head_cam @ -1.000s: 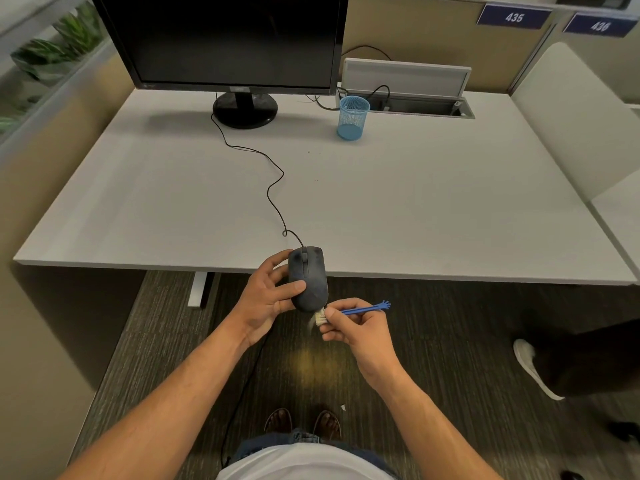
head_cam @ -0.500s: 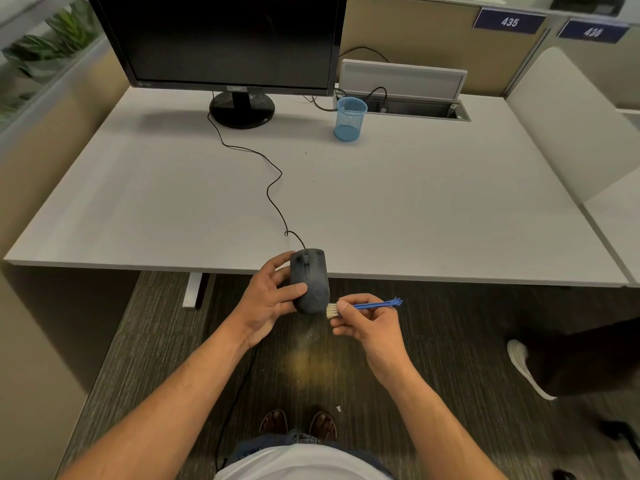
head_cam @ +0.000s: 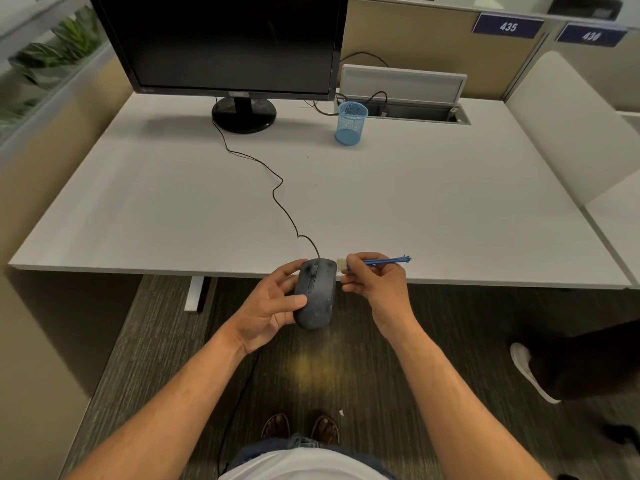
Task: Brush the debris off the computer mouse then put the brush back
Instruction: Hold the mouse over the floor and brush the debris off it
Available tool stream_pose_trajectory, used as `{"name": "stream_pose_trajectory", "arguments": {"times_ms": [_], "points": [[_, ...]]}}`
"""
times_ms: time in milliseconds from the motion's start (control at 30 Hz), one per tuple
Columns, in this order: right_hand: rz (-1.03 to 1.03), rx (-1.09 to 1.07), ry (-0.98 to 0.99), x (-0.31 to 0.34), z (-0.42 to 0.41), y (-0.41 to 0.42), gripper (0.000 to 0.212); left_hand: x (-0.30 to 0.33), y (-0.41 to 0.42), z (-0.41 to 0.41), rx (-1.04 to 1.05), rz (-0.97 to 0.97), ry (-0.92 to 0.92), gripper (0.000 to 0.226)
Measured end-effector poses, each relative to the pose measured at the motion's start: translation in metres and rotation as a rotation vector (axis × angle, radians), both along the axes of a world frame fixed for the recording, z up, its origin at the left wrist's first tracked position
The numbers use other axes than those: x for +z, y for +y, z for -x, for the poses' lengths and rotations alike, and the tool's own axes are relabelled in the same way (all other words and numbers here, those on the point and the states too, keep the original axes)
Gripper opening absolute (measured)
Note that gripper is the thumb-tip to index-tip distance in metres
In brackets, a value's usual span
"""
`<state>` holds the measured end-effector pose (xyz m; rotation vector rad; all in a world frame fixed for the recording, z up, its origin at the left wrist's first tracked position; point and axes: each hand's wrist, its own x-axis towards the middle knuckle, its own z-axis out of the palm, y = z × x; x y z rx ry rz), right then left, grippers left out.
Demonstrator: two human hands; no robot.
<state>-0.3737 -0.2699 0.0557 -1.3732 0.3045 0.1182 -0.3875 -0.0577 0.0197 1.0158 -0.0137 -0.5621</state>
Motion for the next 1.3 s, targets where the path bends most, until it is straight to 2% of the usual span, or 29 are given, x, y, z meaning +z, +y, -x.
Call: {"name": "stream_pose_trajectory", "arguments": {"times_ms": [300,433,533,700,767,800,967,1133,1233,1300], "points": [[-0.026,0.090,-0.023,0.003,0.019,0.009,0.011,-0.002,0.007,-0.003,0.058,0.007,0.014,0.090],[-0.021,0.136,-0.060,0.003,0.033,0.011,0.009,-0.007,0.007,-0.005,0.092,0.015,0.014,0.069],[0.018,0.186,-0.086,-0.001,0.045,0.011,0.010,-0.009,0.010,-0.007,0.103,0.013,0.015,0.066],[0.129,0.266,-0.108,-0.005,0.055,0.007,0.010,-0.009,0.012,-0.008,0.131,0.015,0.030,0.069],[0.188,0.286,-0.112,-0.007,0.055,0.005,0.010,-0.007,0.011,-0.009,0.139,0.010,0.037,0.083],[0.206,0.278,-0.111,-0.007,0.054,0.005,0.010,-0.006,0.010,-0.009,0.132,0.005,0.040,0.089],[0.181,0.137,-0.136,-0.002,0.039,0.000,0.013,-0.003,0.007,-0.009,0.116,-0.001,0.043,0.090],[0.206,0.142,-0.213,0.009,0.017,-0.001,0.016,-0.002,0.006,-0.009,0.085,-0.025,0.028,0.096],[0.331,0.201,-0.326,0.011,0.013,0.004,0.019,-0.003,0.006,-0.009,0.093,-0.018,0.028,0.090],[0.423,0.252,-0.410,0.009,0.019,0.007,0.022,-0.005,0.007,-0.009,0.121,-0.002,0.023,0.073]]}}
